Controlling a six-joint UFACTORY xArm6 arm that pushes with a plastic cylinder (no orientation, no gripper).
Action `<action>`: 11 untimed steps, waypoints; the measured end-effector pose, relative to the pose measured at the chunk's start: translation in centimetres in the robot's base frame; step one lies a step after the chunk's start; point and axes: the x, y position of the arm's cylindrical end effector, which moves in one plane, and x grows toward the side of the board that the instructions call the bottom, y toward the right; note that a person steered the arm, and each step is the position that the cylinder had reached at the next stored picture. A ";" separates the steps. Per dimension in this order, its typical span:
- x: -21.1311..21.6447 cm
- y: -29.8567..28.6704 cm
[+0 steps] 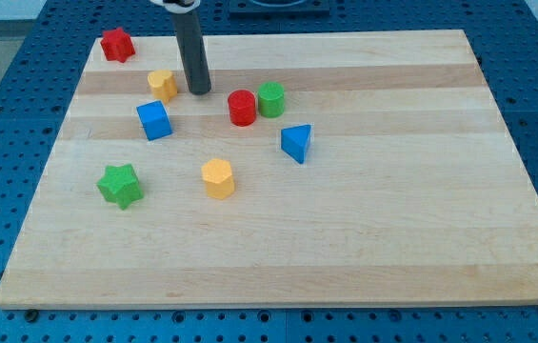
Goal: Push the red circle to the top left of the green circle
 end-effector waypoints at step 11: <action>1.1 5.8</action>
